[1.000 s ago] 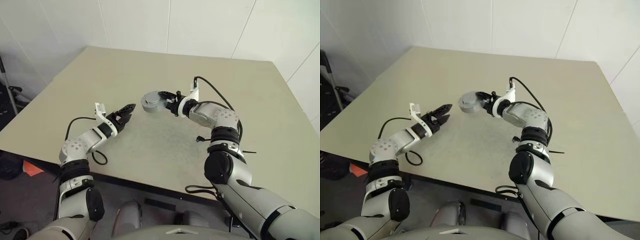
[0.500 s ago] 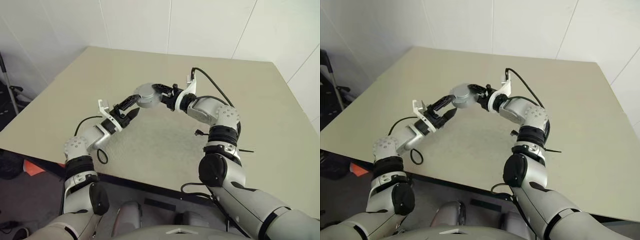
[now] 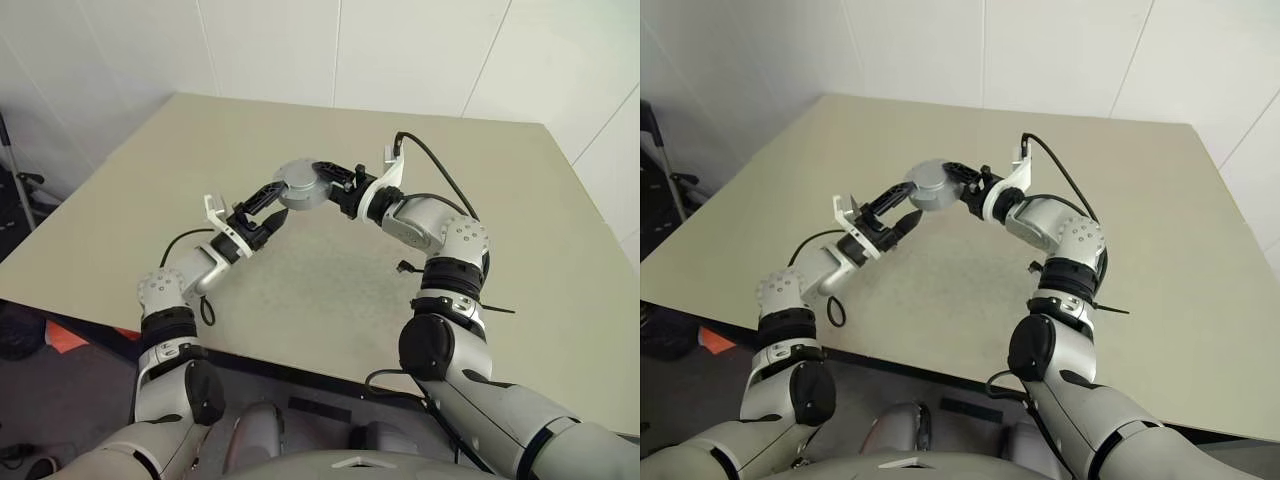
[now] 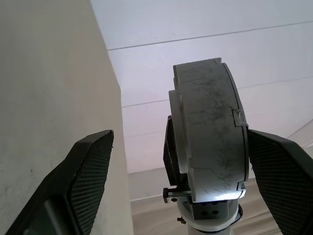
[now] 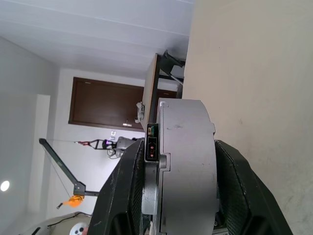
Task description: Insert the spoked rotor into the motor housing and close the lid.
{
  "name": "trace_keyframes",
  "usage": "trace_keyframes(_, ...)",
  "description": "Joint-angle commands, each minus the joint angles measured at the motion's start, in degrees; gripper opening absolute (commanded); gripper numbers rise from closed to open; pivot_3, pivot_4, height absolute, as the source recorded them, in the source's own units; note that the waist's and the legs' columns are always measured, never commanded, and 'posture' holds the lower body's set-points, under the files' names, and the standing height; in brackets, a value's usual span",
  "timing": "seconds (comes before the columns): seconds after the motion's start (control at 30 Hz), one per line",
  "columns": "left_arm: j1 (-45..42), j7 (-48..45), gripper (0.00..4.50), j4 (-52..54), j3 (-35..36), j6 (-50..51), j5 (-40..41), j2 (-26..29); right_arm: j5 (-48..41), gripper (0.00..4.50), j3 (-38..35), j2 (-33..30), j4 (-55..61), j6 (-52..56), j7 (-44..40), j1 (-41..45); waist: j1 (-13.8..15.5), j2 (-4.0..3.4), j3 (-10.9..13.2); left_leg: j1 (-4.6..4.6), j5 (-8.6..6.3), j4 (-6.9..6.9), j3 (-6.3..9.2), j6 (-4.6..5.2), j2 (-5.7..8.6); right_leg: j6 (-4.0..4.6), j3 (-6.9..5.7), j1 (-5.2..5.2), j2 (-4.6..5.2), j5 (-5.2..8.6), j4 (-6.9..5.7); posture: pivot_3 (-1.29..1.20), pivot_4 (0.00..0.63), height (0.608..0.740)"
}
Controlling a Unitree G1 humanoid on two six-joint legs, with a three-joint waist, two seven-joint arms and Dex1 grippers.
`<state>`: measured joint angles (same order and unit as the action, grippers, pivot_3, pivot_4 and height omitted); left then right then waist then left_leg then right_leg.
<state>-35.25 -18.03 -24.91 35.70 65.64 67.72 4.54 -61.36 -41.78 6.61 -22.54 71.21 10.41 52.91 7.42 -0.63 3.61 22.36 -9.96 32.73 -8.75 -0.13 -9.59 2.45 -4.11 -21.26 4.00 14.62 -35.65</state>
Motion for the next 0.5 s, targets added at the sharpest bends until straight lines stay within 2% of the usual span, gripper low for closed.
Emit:
trace_keyframes(0.03,-1.0,-0.4,4.46,2.7,-1.5,1.3,1.8,0.7,-2.4,2.04,3.2,0.9,1.0,1.4,-0.5,0.6,0.0,0.0,0.0,0.0,0.0,0.0,0.0,0.0,0.0,0.0,0.0,0.0,0.0,0.0,0.0,0.0,0.0,0.74)
trace_keyframes(0.5,2.0,0.7,4.46,5.3,-1.1,3.5,2.5,4.4,-0.7,2.04,6.1,-2.9,-3.6,-1.5,-3.4,1.9,0.0,0.0,0.0,0.01,0.0,0.06,0.02,0.0,0.0,-0.03,0.0,0.03,0.0,-0.02,-0.01,0.0,0.0,0.74)
